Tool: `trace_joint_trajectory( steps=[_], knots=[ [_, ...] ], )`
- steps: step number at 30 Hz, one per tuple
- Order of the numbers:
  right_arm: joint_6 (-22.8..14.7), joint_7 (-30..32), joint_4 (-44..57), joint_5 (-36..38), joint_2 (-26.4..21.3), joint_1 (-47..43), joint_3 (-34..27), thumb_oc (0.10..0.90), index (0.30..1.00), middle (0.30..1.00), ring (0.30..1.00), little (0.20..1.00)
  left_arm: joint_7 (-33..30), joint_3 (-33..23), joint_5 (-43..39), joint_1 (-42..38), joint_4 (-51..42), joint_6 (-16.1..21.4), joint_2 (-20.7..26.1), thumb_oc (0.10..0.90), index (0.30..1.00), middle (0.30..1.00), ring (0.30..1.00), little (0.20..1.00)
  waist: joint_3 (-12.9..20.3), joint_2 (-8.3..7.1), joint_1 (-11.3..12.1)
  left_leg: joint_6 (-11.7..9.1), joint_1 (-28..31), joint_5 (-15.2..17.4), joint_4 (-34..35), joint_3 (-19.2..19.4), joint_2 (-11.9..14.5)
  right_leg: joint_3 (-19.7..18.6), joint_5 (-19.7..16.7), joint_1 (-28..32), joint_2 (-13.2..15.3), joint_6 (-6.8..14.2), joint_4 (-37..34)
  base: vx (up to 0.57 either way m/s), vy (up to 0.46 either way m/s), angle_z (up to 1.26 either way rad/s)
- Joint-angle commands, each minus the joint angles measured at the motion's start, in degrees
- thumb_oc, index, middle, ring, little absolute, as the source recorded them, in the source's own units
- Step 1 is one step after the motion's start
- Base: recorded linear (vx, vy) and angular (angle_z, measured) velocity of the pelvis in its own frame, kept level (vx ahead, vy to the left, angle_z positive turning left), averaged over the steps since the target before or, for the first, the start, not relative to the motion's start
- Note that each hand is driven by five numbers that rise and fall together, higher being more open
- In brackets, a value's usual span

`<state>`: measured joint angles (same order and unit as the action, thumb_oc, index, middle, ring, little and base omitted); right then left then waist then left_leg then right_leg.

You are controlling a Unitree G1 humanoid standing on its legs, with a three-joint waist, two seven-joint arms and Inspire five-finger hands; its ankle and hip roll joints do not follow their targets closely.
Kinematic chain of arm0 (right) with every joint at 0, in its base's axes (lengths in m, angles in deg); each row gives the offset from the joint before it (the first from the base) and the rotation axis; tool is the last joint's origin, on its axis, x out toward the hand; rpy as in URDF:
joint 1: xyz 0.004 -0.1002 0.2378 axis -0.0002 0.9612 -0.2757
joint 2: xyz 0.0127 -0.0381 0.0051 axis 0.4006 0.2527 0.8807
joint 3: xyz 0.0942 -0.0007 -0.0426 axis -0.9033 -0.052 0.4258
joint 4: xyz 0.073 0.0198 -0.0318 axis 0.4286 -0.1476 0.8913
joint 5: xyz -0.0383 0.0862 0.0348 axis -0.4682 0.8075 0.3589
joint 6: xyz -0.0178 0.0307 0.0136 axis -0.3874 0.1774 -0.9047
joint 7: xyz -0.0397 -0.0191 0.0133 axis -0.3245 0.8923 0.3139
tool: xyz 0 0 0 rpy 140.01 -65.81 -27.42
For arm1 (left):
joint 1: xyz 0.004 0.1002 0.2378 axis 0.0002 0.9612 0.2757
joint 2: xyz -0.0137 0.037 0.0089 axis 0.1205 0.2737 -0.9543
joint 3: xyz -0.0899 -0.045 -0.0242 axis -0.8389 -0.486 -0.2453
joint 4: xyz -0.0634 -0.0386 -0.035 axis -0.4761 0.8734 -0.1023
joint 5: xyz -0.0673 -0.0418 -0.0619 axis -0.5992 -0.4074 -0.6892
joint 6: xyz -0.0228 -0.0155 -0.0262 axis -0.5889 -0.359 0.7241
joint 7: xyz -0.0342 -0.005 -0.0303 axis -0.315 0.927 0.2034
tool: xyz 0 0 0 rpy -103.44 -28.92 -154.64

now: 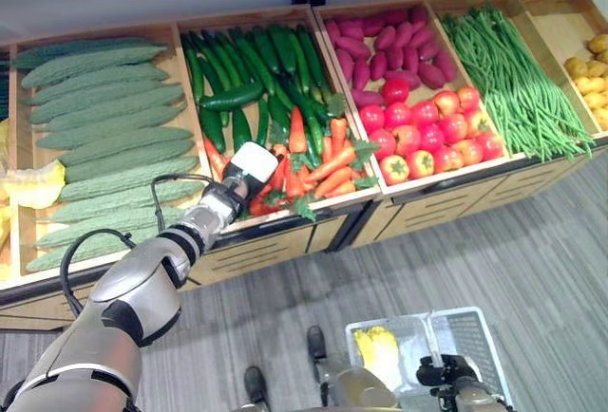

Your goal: Get the vegetables into the basket

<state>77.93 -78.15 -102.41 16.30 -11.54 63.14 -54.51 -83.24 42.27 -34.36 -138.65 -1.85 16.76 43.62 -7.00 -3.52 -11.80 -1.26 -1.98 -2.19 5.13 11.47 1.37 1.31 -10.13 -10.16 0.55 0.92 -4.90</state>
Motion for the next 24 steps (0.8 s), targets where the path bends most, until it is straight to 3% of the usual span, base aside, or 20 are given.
trace_joint_trajectory(
  steps=[1, 7, 21, 22, 23, 24],
  knots=[
    [-1.6, 1.4, 0.3, -0.8, -3.4, -1.6, 0.2, 0.400, 0.300, 0.300, 0.300, 0.300, 2.7, -1.7, 1.1, -1.5, 6.7, -1.1, -0.2, 0.400, 0.300, 0.300, 0.300, 0.300, -0.4, 1.00, -0.7, -1.2, 0.4, 3.7, -0.1, -1.3, -0.1, -1.6, 4.0, 2.5, 0.2, 6.1, -0.1, 0.00, 0.000, 0.00],
    [-1.7, 1.3, 1.0, -1.4, -3.6, -1.7, 0.5, 0.400, 0.300, 0.300, 0.300, 0.300, 3.1, -1.9, 1.2, -0.9, 6.6, -1.0, 0.1, 0.400, 0.300, 0.300, 0.300, 0.300, -0.7, 0.62, -0.7, -1.2, 0.5, 3.7, -0.1, -1.0, 0.1, -1.8, 4.0, 2.3, 0.0, 6.1, -0.1, 0.00, 0.003, -0.05],
    [-1.1, 0.7, 1.1, -2.1, -3.1, -0.4, 0.1, 0.400, 0.300, 0.300, 0.300, 0.300, 3.5, -3.5, -0.6, 0.0, 4.0, -0.9, 1.6, 0.400, 0.300, 0.300, 0.300, 0.300, -1.4, -2.21, 0.2, -1.3, 2.2, 4.2, -0.1, -1.3, 0.7, -1.3, 4.6, 4.2, -0.5, 6.1, -0.1, 0.00, -0.001, 0.00],
    [-1.0, 0.7, 1.1, -2.2, -3.1, -0.5, 0.1, 0.400, 0.300, 0.300, 0.300, 0.300, 3.6, -3.6, -0.6, 0.2, 4.4, -1.0, 1.5, 0.451, 0.371, 0.371, 0.371, 0.371, -1.5, -2.37, 0.2, -1.3, 2.2, 4.2, -0.1, -1.3, 0.7, -1.3, 4.6, 4.2, -0.6, 6.2, -0.1, 0.00, 0.000, 0.00],
    [-1.0, 0.7, 1.1, -2.1, -2.9, -0.6, 0.2, 0.400, 0.300, 0.300, 0.300, 0.300, 3.6, -3.7, -0.5, 0.2, 4.5, -1.1, 1.4, 0.594, 0.572, 0.572, 0.572, 0.572, -1.6, -2.49, 0.2, -1.3, 2.2, 4.2, -0.1, -1.3, 0.8, -1.3, 4.6, 4.2, -0.6, 6.2, -0.1, 0.00, 0.000, 0.00],
    [-1.0, 0.7, 1.1, -2.1, -2.9, -0.6, 0.2, 0.400, 0.300, 0.300, 0.300, 0.300, 3.6, -3.7, -0.5, 0.2, 4.5, -1.1, 1.4, 0.900, 1.000, 1.000, 1.000, 1.000, -1.7, -2.51, 0.2, -1.3, 2.3, 4.2, -0.1, -1.2, 0.8, -1.3, 4.6, 4.2, -0.6, 6.2, -0.1, 0.00, 0.000, 0.00]
  ],
)
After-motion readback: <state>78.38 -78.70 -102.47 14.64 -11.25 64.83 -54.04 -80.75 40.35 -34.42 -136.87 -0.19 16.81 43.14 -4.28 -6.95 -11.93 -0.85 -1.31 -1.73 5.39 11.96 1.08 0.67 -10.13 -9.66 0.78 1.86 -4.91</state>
